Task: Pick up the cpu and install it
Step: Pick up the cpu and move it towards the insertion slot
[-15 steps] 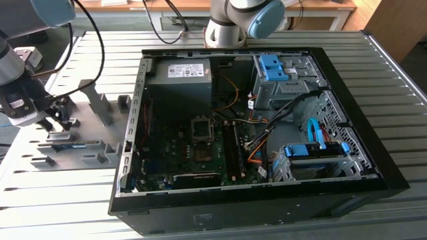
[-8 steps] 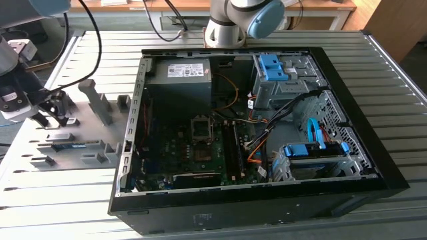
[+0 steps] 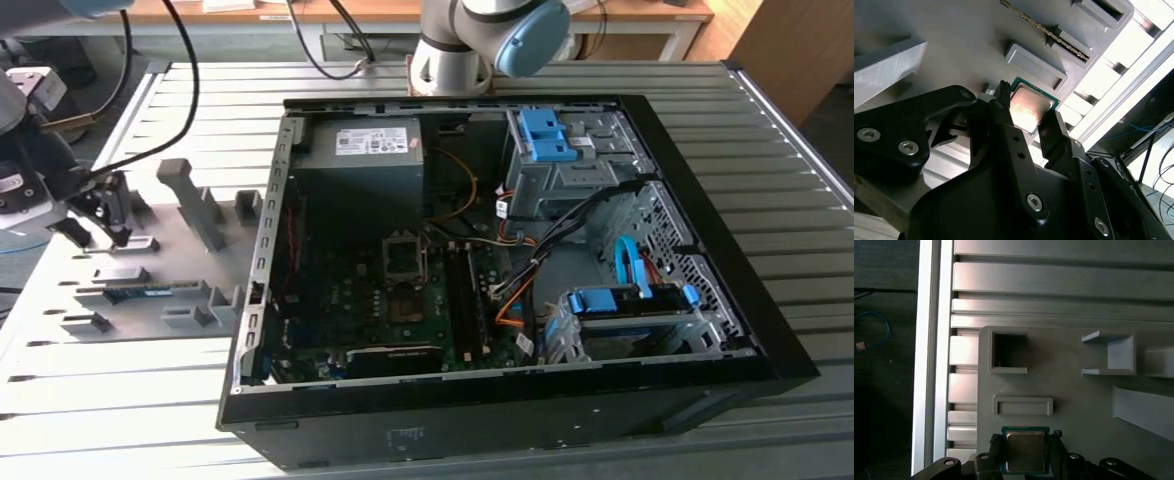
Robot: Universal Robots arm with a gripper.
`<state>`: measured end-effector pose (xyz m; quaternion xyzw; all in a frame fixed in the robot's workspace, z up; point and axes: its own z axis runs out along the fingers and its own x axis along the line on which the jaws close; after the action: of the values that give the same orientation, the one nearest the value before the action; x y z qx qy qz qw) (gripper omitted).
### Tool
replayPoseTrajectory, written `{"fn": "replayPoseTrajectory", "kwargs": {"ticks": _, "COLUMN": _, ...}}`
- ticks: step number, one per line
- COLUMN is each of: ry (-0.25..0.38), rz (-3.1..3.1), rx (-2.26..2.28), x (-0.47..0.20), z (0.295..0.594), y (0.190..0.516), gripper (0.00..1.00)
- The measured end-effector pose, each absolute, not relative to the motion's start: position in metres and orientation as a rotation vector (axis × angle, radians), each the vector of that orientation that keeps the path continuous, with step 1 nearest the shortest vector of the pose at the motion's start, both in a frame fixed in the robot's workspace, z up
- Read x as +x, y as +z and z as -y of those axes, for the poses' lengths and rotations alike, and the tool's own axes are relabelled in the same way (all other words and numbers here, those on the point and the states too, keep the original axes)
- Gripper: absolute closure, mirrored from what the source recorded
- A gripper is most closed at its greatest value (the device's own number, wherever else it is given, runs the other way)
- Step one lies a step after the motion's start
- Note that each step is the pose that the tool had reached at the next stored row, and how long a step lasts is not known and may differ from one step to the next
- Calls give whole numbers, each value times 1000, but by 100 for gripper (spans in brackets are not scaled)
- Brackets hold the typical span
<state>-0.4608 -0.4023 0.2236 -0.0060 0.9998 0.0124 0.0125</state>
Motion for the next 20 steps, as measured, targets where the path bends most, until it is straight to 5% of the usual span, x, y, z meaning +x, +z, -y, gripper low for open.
{"fn": "replayPoseTrajectory", "kwargs": {"ticks": 20, "ry": 39, "rz": -3116, "rx": -19, "x": -461, "z": 402, "y": 246, "gripper": 53}}
